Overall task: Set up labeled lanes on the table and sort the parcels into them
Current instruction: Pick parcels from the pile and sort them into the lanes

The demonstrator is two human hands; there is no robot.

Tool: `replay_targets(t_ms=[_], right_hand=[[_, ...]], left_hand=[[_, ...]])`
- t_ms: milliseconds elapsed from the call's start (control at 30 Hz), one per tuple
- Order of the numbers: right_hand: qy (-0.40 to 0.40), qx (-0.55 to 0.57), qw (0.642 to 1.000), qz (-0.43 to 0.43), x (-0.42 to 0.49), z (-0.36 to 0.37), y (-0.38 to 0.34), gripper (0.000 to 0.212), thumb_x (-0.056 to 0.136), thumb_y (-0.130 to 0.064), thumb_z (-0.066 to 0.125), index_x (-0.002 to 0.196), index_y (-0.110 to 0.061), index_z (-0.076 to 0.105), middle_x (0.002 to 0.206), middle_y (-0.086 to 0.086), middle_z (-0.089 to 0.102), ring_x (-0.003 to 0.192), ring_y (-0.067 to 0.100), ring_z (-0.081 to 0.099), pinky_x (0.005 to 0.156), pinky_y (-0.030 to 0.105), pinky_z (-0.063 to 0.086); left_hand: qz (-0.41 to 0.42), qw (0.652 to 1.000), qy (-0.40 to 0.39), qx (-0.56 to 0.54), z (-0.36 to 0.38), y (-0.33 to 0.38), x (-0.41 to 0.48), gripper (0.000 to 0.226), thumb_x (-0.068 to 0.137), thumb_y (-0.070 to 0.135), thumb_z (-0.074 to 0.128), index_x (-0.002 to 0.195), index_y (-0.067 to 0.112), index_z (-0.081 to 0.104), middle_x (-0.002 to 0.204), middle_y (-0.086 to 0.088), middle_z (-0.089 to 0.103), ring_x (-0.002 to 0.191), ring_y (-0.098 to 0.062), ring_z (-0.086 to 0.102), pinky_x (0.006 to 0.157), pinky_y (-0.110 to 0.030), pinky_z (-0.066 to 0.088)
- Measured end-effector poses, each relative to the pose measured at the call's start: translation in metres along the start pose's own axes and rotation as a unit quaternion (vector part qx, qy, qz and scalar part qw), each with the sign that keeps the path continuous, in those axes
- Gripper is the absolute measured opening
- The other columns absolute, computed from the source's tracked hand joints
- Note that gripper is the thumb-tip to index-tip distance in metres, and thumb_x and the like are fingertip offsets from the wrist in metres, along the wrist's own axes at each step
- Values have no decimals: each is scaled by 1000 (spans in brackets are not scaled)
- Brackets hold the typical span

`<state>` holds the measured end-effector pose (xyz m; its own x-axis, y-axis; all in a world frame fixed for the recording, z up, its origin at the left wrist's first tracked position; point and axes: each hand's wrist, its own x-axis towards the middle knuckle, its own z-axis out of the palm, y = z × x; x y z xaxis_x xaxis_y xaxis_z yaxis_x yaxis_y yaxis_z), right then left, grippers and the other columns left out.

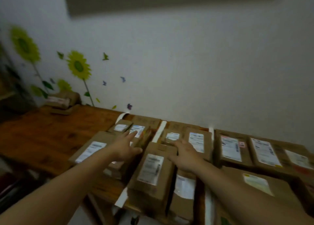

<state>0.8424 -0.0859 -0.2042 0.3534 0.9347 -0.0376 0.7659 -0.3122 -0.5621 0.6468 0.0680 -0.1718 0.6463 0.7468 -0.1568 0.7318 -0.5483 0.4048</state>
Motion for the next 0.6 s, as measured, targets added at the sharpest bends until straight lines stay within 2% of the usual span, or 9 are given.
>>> replay_targets(t_ms=[233, 333, 467, 600], right_hand=[[-38, -30, 998, -37, 85, 73, -146, 64, 86, -51, 55, 144, -28, 37, 148, 2, 33, 133, 23, 36, 105, 34, 34], [-65, -22, 996, -49, 114, 100, -201, 65, 89, -49, 55, 146, -26, 33, 153, 2, 27, 136, 24, 33, 106, 35, 32], [-81, -27, 993, -84, 158, 130, -261, 59, 91, -45, 54, 143, -23, 38, 148, 4, 34, 132, 22, 35, 103, 30, 31], [-90, -22, 991, -95, 215, 159, -304, 63, 89, -52, 55, 144, -26, 37, 149, 2, 31, 129, 21, 40, 99, 28, 35]], left_hand=[[-77, 997, 24, 1, -93, -160, -19, 84, 86, 50, 58, 150, 28, 10, 159, -4, 2, 145, -26, 0, 116, -42, 12], [-106, 994, 27, -29, -127, -219, -30, 82, 86, 49, 58, 150, 31, 10, 159, -2, 2, 145, -26, 3, 115, -42, 14], [-140, 987, 35, -66, -168, -292, -25, 83, 84, 51, 60, 149, 33, 12, 159, -1, 3, 145, -27, 3, 115, -43, 13], [-176, 975, 49, -128, -197, -357, -3, 84, 82, 50, 63, 148, 38, 13, 159, 2, 4, 145, -27, 5, 115, -49, 18]])
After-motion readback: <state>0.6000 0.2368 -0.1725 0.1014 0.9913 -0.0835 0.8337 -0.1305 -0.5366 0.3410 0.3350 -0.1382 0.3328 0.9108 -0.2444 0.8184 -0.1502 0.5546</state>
